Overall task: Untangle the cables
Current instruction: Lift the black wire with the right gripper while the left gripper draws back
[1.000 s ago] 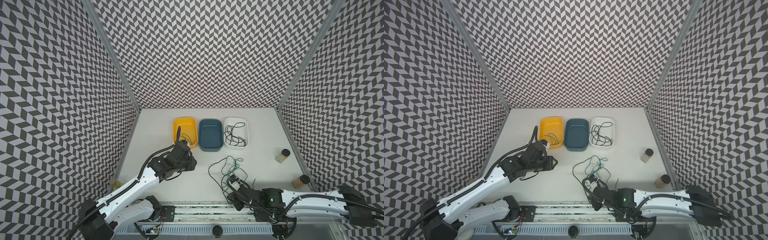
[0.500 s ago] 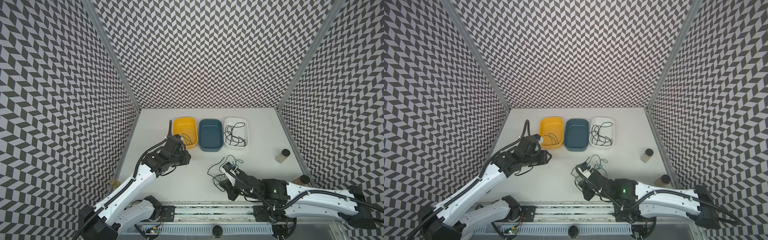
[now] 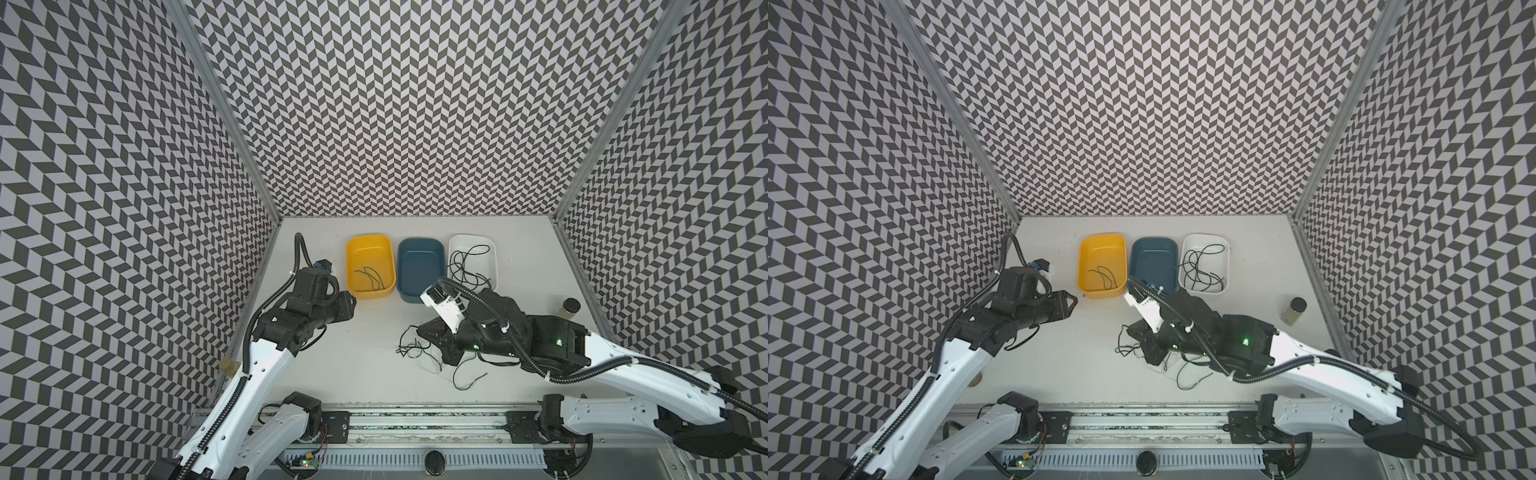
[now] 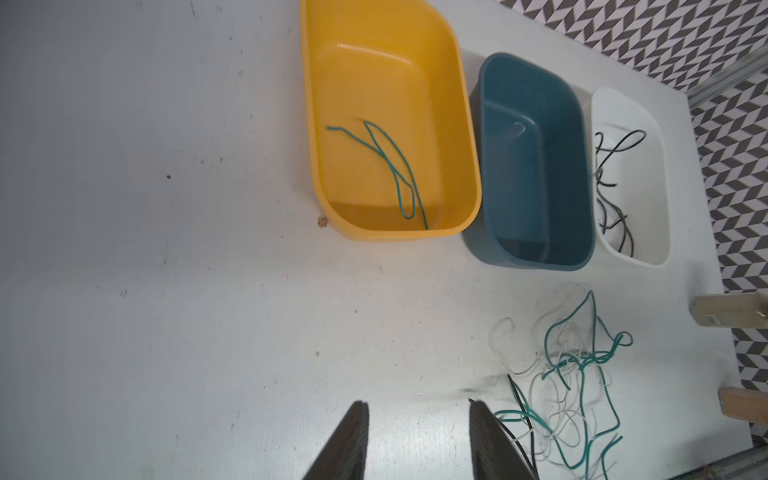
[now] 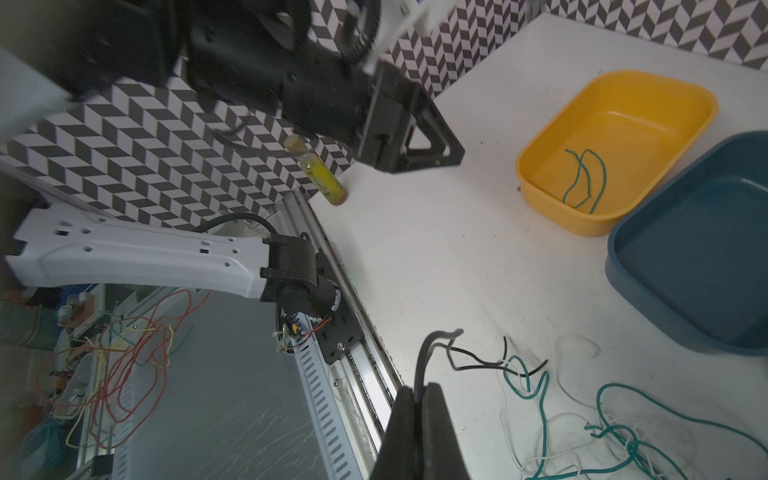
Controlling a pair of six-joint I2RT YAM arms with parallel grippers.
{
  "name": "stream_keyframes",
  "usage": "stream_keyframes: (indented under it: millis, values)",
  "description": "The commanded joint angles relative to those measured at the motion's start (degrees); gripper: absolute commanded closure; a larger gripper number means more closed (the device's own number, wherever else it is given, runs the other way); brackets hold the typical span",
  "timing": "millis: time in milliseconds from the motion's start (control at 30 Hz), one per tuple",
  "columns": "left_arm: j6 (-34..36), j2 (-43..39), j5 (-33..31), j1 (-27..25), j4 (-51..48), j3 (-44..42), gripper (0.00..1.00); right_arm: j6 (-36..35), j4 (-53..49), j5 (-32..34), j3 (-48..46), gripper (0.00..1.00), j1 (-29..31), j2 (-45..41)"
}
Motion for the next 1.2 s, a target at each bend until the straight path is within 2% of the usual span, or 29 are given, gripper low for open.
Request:
stream_keyframes:
  millis: [0,267,467,667,867,967,1033,1167]
  values:
    - [1.2,-1.2,-1.1,0.7,2.0,-2.1,0.57,-4.8,-3.8,-0.5,5.2,1.00,-0.2,1.2]
    - [2.0,-3.1,-3.6,0.8,1.8,-2.0,0.55,-8.2,-7.0,2.1,11.8,1.00,-3.3,0.2]
    - [3.0,-5.2,-4.3,0.8,2.0,-2.5,0.49,-9.4,-9.2,1.0,16.6,1.00,-7.5,-0.5]
    - [3.2,-6.1,-5.1,0.5,1.7,-2.9,0.46,-10.6,-11.4,0.8,22.1,1.00,-8.0,0.4]
    - [3.4,-7.2,-6.2,-0.4,1.6,-3.0,0.43,-13.6,-12.9,5.8,25.1,1.00,-9.7,0.9]
    - [4.5,-9.0,-6.4,-1.6,1.9,-3.2,0.43,-15.6,-12.8,8.3,24.7,1.00,-13.8,1.3]
    - [5.1,-10.7,-7.5,-2.6,2.1,-3.7,0.42,-15.4,-12.7,7.0,24.1,1.00,-18.2,1.8]
    - [5.5,-14.0,-9.9,-4.0,3.9,-5.8,0.30,-12.4,-9.9,3.7,21.4,1.00,-26.4,2.1]
